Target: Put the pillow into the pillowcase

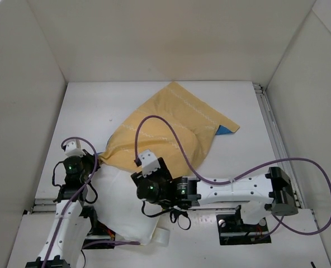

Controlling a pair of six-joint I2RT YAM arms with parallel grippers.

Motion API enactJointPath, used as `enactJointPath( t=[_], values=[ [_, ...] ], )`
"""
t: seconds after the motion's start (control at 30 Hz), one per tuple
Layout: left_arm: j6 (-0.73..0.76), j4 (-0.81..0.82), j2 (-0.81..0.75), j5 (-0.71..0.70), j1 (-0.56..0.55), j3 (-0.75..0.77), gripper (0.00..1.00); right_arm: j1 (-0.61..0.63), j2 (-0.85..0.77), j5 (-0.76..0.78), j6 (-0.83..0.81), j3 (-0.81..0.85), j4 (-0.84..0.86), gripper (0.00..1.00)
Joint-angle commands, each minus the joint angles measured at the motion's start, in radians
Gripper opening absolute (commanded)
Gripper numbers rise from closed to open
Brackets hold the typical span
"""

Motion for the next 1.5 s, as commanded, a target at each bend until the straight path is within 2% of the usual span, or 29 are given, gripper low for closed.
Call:
enactJointPath(
  t=[0.0, 0.13, 0.37, 0.47, 0.53, 0.57, 0.63, 0.73, 0.93, 1.03, 1.23, 1.47],
  values=[
    [0.018, 0.086, 0.027, 0.027, 0.004, 0.026, 0.0, 0.0, 0.109, 0.048, -0.079, 0.079, 0.026, 0.63],
    [0.024, 0.074, 0.026, 0.018, 0.004, 0.035, 0.0, -0.011, 0.211, 0.055, -0.064, 0.109, 0.024, 0.66],
    [0.034, 0.054, -0.005, 0.01, 0.004, 0.033, 0.0, -0.084, 0.202, 0.074, -0.009, 0.034, -0.002, 0.54],
    [0.032, 0.056, -0.005, 0.01, 0.004, 0.033, 0.0, -0.084, 0.169, 0.098, -0.006, 0.016, -0.014, 0.42],
    [0.032, 0.057, 0.001, 0.012, 0.004, 0.033, 0.0, -0.084, 0.165, 0.123, -0.006, 0.013, -0.025, 0.26],
    [0.032, 0.057, 0.004, 0.012, 0.004, 0.035, 0.0, -0.089, 0.166, 0.129, -0.006, 0.01, -0.025, 0.11],
    [0.032, 0.059, 0.007, 0.008, 0.004, 0.036, 0.0, -0.09, 0.168, 0.109, -0.004, 0.011, -0.039, 0.0],
    [0.023, 0.048, 0.012, -0.01, 0.004, 0.041, 0.0, -0.072, 0.145, 0.034, 0.006, 0.008, -0.043, 0.0],
    [-0.057, -0.03, 0.053, -0.151, 0.013, 0.07, 0.0, 0.193, 0.151, -0.009, 0.039, 0.042, -0.043, 0.0],
    [-0.081, -0.035, 0.029, -0.172, 0.035, 0.06, 0.0, 0.256, 0.171, -0.047, 0.094, 0.054, -0.043, 0.0],
    [-0.098, -0.085, 0.01, -0.229, 0.064, 0.067, 0.0, 0.336, 0.177, -0.107, 0.112, 0.07, -0.011, 0.0],
    [-0.19, -0.191, -0.042, -0.324, 0.073, 0.066, 0.0, 0.325, 0.168, -0.104, 0.089, 0.05, 0.041, 0.02]
  ],
)
